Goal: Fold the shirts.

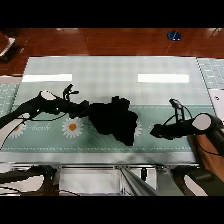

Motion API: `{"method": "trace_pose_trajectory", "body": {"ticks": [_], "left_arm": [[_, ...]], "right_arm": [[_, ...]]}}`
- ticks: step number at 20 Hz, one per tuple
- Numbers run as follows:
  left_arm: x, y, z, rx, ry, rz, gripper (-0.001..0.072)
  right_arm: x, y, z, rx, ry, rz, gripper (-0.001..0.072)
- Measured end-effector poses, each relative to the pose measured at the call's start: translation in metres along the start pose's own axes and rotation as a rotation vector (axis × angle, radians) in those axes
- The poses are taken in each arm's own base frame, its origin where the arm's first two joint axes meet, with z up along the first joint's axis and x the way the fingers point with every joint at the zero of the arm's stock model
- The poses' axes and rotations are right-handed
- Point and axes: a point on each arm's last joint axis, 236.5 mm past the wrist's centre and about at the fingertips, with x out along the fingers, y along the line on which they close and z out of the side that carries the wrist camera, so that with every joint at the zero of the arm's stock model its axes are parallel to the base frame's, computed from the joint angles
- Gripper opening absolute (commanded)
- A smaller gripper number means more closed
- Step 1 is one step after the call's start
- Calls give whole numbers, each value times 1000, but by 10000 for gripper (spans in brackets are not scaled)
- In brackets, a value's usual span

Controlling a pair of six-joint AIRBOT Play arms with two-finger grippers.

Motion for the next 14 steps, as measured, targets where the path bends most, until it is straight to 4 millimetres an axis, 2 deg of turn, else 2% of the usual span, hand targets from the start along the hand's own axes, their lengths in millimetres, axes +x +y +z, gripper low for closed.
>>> {"method": "trace_pose_trajectory", "body": {"ticks": [6, 12, 13, 14], "left_arm": [[1, -1, -1, 17, 12, -3, 23], [1, -1, -4, 20, 23, -6, 23], [1, -1, -4, 20, 24, -5, 23], [1, -1, -4, 20, 24, -6, 23]], "right_arm": [[34, 41, -32, -44, 114, 88, 410], [67, 78, -38, 1, 159, 208, 398], [71, 82, -37, 12, 160, 225, 285], [75, 84, -35, 14, 152, 232, 130]]}}
